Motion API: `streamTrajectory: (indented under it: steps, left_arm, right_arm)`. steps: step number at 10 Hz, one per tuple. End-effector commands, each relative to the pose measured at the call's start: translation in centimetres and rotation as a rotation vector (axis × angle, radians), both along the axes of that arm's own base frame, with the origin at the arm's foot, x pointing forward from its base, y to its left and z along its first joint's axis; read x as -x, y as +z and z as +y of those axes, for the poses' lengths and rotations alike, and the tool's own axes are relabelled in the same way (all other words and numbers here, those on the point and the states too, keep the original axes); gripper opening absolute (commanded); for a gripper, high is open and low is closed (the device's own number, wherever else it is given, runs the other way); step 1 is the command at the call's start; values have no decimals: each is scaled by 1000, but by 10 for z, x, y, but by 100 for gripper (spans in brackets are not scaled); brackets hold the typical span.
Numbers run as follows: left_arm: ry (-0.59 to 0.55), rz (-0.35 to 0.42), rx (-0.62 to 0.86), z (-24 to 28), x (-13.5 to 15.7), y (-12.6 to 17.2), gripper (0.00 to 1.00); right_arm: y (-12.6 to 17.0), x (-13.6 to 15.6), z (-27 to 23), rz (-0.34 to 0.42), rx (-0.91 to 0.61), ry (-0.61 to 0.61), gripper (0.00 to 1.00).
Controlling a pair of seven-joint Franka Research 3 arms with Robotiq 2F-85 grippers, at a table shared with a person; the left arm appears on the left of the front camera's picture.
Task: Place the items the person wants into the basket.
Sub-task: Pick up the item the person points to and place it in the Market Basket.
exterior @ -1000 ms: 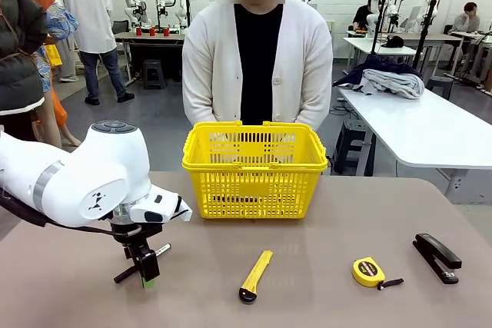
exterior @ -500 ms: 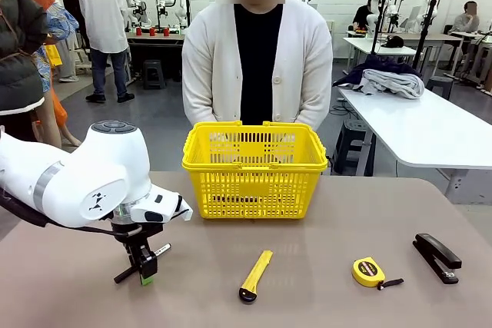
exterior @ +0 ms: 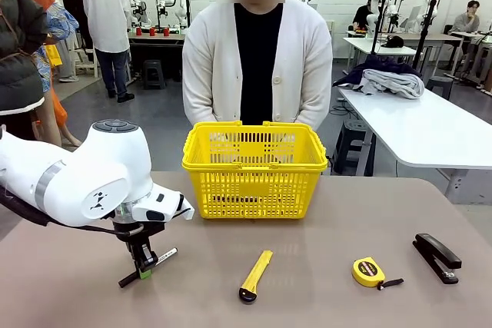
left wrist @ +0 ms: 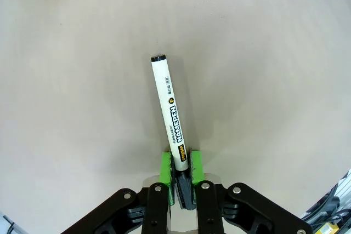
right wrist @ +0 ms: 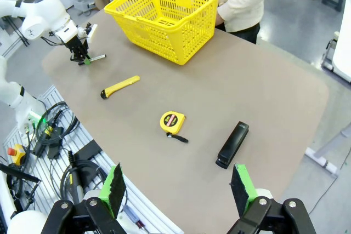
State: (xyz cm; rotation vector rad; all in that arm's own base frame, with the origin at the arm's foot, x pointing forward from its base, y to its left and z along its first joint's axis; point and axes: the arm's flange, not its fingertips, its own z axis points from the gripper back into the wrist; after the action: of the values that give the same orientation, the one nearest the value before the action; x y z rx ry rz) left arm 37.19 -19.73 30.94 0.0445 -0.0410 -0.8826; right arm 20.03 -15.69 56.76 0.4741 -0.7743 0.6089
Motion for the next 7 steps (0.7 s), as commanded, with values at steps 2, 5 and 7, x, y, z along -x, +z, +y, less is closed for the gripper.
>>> streamTrajectory:
  steps: [2, 5, 7]
  left_arm:
    - [-7, -4, 10, 8, 6, -6, 0]
    - [-58, 12, 15, 14, 14, 81, 0]
    - [-45, 12, -12, 18, 25, 171, 0]
  right_arm:
    - [-1, -3, 1, -16, -17, 12, 100]
    - [-1, -3, 1, -16, -17, 12, 100]
    - [-1, -3, 1, -16, -17, 12, 100]
